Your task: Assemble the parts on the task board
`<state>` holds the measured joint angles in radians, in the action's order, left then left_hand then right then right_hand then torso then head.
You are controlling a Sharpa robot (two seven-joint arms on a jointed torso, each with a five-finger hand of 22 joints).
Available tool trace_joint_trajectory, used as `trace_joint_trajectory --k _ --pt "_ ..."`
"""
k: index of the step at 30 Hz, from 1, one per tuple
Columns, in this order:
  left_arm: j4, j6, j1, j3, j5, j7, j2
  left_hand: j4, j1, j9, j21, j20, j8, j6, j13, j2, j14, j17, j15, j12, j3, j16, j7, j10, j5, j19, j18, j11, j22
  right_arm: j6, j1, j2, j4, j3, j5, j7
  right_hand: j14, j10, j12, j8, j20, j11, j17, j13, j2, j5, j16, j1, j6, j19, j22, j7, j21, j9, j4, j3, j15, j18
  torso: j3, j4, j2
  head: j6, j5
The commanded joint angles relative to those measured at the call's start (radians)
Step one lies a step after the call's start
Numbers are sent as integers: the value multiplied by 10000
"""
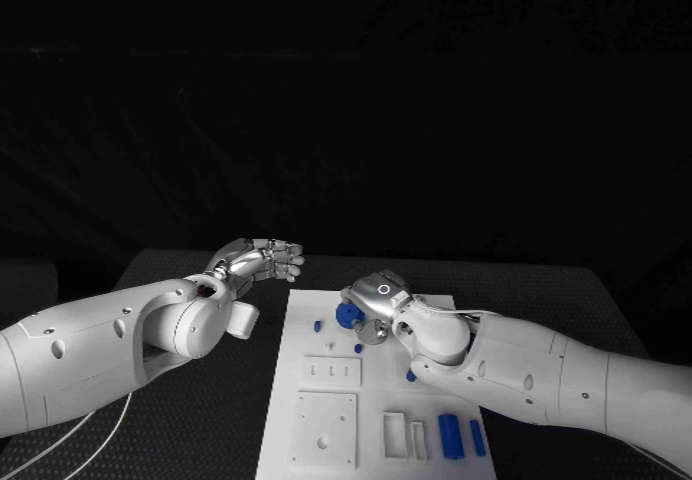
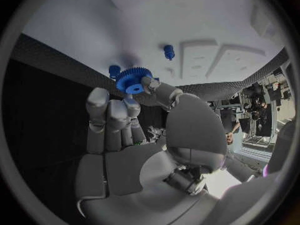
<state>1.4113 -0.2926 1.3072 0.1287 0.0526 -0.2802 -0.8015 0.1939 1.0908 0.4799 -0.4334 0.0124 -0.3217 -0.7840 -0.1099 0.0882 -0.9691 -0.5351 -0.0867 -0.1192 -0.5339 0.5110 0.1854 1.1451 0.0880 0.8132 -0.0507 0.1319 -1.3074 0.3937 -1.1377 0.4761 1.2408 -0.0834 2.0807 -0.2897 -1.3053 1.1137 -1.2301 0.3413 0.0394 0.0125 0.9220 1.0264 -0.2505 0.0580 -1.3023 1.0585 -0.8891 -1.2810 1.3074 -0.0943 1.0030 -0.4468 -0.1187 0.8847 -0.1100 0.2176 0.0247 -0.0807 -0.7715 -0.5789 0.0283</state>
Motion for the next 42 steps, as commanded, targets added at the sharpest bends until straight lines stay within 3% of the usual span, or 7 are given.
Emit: trace_joint_trajectory --k 1,8,26,42 --pt "16 104 26 -8 38 -77 42 9 -67 11 -58 10 29 -8 10 14 -60 -11 -1 48 -42 -72 53 -2 13 -74 -150 46 -199 -82 14 -72 -68 -16 246 -73 -16 48 63 32 22 -10 8 -14 -122 -62 59 -20 -1378 -17 170 -44 55 -16 25 60 -53 442 28 -41 -30 -8 9" --pt "26 105 26 -9 38 -76 55 13 -65 13 -60 10 30 -7 10 16 -61 -18 -1 51 -43 -78 53 -2 13 -75 -151 47 -199 -147 14 -167 -196 -26 216 -33 -17 49 69 28 19 -12 8 -16 -127 -63 65 -24 -1373 -16 169 -47 55 -16 31 63 -51 442 39 -45 -34 -17 14" --pt "14 106 28 -10 38 -76 83 17 -66 16 -65 9 36 -3 12 18 -63 -33 -2 62 -45 -91 55 -7 13 -77 -151 51 -199 -498 35 -319 -552 -181 -5 97 -22 31 106 -9 1 -35 3 -23 -247 -68 107 -90 -1318 1 165 -70 56 -11 24 -29 -31 442 13 -28 -30 -98 -55" --pt "19 101 28 -10 38 -65 65 18 -69 17 -68 8 39 0 13 19 -66 -41 -2 67 -45 -98 57 -9 12 -78 -151 53 -198 -577 37 -252 -636 -190 -315 153 -14 -31 176 -137 -15 -104 -5 -40 -433 -79 182 -163 -1095 64 158 -143 32 30 -40 -216 28 442 7 -1 -28 -126 -63"
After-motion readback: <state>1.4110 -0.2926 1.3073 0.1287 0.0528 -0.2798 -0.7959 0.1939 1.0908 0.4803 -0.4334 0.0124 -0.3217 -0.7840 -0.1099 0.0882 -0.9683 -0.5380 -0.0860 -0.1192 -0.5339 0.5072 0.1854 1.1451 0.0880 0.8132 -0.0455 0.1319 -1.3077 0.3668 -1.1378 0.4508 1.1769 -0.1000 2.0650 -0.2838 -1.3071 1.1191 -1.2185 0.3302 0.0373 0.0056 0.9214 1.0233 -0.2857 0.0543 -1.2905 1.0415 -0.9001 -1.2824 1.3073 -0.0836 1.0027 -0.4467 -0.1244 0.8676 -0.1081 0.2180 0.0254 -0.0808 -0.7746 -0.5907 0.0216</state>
